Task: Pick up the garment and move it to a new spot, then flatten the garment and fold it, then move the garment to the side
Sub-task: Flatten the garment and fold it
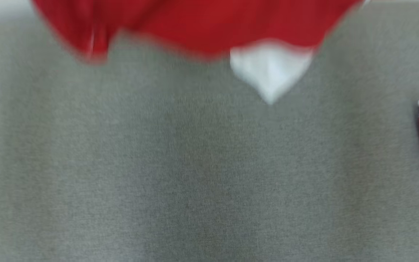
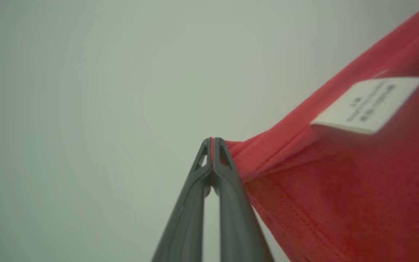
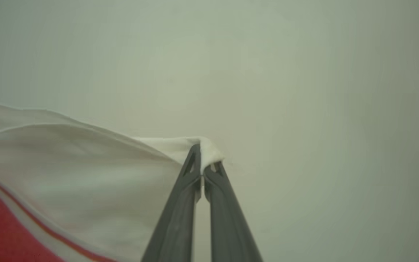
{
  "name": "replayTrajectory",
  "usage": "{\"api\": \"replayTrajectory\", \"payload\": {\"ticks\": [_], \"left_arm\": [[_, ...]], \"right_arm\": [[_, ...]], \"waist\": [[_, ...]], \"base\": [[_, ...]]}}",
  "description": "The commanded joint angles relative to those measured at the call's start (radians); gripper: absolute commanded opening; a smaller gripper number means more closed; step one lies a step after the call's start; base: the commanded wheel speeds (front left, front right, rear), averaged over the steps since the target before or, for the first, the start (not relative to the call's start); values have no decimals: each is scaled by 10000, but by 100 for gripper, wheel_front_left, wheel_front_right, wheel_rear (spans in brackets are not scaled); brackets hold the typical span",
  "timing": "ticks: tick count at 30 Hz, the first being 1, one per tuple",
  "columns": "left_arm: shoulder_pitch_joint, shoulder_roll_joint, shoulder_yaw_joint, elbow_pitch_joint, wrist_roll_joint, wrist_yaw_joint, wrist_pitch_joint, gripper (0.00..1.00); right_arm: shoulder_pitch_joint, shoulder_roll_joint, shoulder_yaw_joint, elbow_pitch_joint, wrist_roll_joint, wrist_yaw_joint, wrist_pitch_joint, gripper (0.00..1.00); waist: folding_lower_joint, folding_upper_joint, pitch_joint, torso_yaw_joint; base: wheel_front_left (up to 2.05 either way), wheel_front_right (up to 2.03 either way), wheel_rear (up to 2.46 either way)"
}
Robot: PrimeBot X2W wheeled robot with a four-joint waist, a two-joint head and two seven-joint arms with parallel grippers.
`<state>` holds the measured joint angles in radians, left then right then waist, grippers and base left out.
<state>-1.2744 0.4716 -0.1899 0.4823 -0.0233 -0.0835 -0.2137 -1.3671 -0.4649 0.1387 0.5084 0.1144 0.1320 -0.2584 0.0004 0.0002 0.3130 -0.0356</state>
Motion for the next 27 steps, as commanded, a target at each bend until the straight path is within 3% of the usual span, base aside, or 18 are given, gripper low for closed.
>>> {"api": "replayTrajectory", "payload": {"ticks": [1,5,10,18,27], "left_arm": [[-671,-27,11,296,204,231,-209,0],[-1421,-81,56,946,170,424,-438,0],[-573,-118,192,1559,-101,457,-496,0],[3354,-1121,1092,1242,-1326,862,-513,0],[7410,-2613,1958,1104,-1598,624,-516,0]], "right_arm": [[-468,156,-367,-70,-517,-28,-60,0],[-522,398,-820,-440,-857,-28,-44,0],[848,545,-634,-979,-628,-28,-49,0],[4976,624,-881,-2455,207,-30,-51,0],[9421,1340,-1759,-2851,765,-34,-55,0]], "waist": [[-4,-2,1798,219],[-4,-2,1939,197],[-4,-2,1972,63],[-4,-2,1640,-109],[-4,-2,164,-293]], "base": [[0,0,0],[0,0,0],[0,0,0],[0,0,0],[0,0,0]]}}
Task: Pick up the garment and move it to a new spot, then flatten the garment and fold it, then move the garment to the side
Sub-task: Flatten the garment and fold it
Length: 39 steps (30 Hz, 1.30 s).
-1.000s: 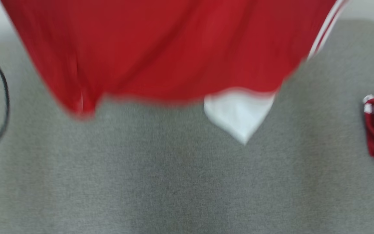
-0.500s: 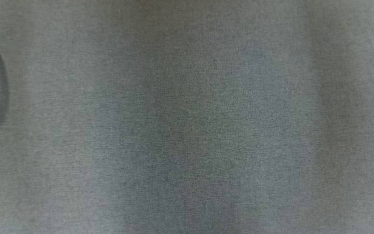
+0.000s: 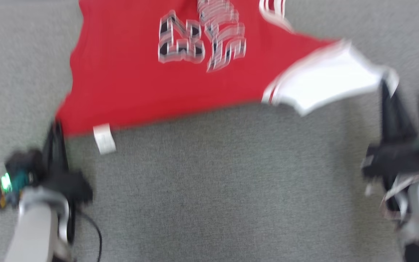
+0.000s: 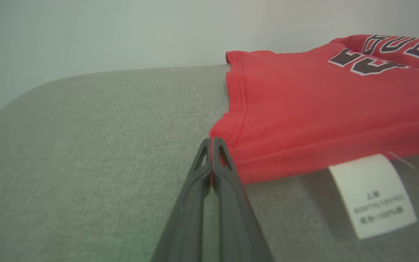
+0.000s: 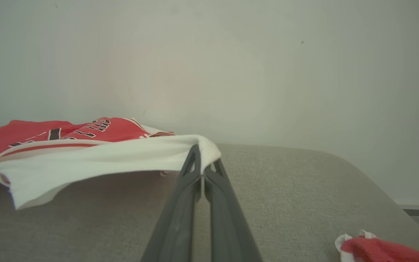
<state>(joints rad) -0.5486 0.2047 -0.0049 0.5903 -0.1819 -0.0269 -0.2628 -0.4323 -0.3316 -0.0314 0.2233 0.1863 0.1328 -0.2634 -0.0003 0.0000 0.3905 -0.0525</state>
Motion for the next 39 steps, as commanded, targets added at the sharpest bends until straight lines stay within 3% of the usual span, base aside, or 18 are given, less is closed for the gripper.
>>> {"api": "replayTrajectory", "payload": {"ticks": [1,11,17,33,39], "left_arm": [[448,51,286,72,-45,5,-23,0],[3514,-969,1060,-277,456,-199,-26,0],[5055,-1318,1649,-525,364,-339,-26,0],[6756,-1500,1777,-565,-118,-293,-27,0],[7077,-1511,1386,-725,-360,-64,-27,0]], "right_arm": [[438,67,-28,34,0,-42,-5,0],[3773,1017,-452,534,368,-42,-7,0],[5163,1333,-94,961,198,-42,-6,0],[6661,1459,-280,1477,88,-42,-5,0],[6427,2131,-290,1728,-597,-39,-5,0]], "waist": [[3,0,-816,-165],[3,0,-2870,-381],[3,0,-3765,-566],[3,0,-4458,-582],[3,0,-4598,-541]], "base": [[0,0,0],[0,0,0],[0,0,0],[0,0,0],[0,0,0]]}}
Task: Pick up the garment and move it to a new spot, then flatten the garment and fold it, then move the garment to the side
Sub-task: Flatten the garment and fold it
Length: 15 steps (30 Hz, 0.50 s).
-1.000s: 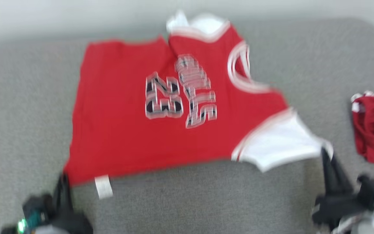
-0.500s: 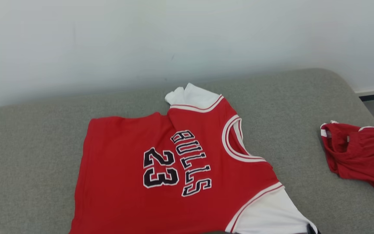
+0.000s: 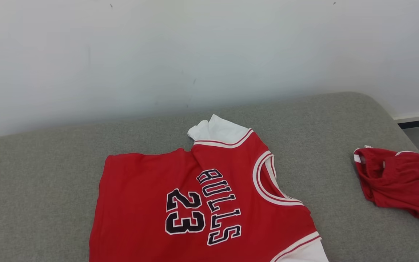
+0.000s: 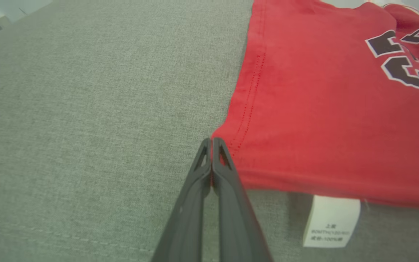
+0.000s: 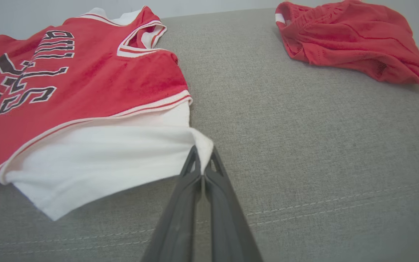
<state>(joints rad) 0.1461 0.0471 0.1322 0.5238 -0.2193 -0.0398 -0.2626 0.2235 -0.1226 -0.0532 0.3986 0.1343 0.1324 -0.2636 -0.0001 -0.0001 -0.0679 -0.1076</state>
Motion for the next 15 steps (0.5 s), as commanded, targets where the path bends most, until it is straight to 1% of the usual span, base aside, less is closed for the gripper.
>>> {"api": "replayTrajectory", "payload": {"ticks": [1,4,7,11,15], "left_arm": [[120,62,-30,-134,60,64,-29,0],[3,60,-134,-446,173,61,-29,0],[-245,55,-209,-858,279,32,-29,0],[-561,47,-315,-1359,439,-164,-29,0],[-1081,45,-245,-1665,694,-309,-29,0]], "right_arm": [[-204,160,-90,-24,-207,-34,-3,0],[-458,468,-64,-153,-583,-34,-1,0],[-897,623,-51,-398,-795,-32,-1,0],[-1846,729,-48,-149,-984,-32,0,0],[-2155,687,46,-483,-529,-32,-1,0]], "waist": [[1,1,-24,13],[1,1,-19,34],[1,1,62,61],[1,1,284,141],[1,1,594,197]], "base": [[0,0,0],[0,0,0],[0,0,0],[0,0,0],[0,0,0]]}}
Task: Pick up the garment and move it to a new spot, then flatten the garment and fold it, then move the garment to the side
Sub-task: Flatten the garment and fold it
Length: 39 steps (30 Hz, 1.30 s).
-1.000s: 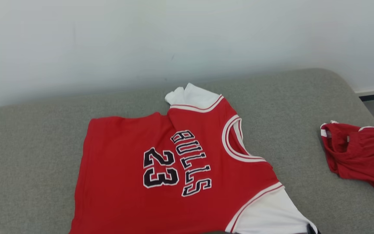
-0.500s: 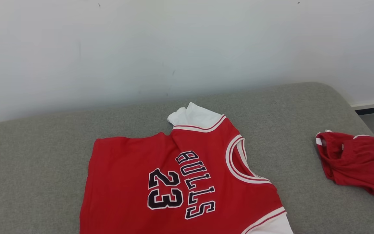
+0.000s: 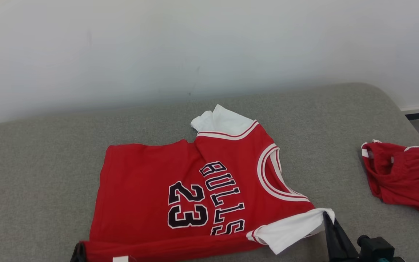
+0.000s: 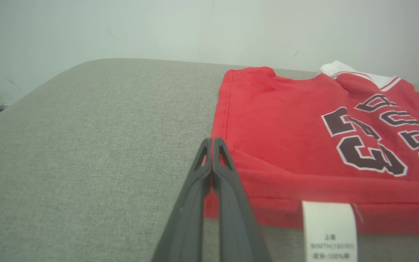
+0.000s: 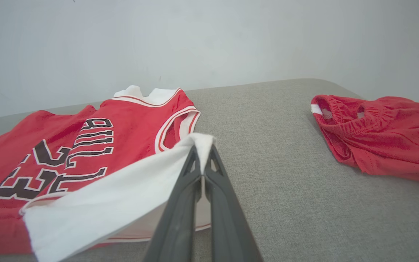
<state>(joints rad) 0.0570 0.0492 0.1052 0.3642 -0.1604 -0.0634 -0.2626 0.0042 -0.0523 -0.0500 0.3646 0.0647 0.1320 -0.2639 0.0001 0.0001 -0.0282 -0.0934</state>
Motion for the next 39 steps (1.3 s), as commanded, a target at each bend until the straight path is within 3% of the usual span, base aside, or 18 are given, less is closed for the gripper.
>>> {"api": "replayTrajectory", "payload": {"ticks": [1,9,26,27,28,29,39], "left_arm": [[-334,27,44,-102,169,-69,-29,0],[-1599,27,158,-169,621,-230,-29,0],[-3324,28,116,850,1064,-269,-29,0],[-3377,29,97,941,1037,-268,-29,20],[-3431,26,73,963,1025,-266,-29,65],[-3461,29,75,939,974,-233,-29,100],[-2343,21,-98,-43,486,42,-29,100]], "right_arm": [[90,-192,51,-339,348,-29,4,0],[-502,-1059,166,-1050,1144,-29,4,0],[-2749,-1386,387,676,1005,-29,6,0],[-2842,-1344,349,815,1074,-29,4,35],[-2942,-1333,309,829,1089,-29,3,59],[-2988,-1327,299,815,1087,-29,3,100],[-1907,-1129,-231,-62,1324,-29,4,100]], "waist": [[-1,-1,276,65],[-1,-1,1254,282],[-1,-1,2614,536],[-1,-1,2637,541],[-1,-1,2653,549],[-1,-1,2660,559],[-1,-1,2387,542]], "base": [[0,0,0],[0,0,0],[0,0,0],[0,0,0],[0,0,0],[0,0,0],[0,0,0]]}}
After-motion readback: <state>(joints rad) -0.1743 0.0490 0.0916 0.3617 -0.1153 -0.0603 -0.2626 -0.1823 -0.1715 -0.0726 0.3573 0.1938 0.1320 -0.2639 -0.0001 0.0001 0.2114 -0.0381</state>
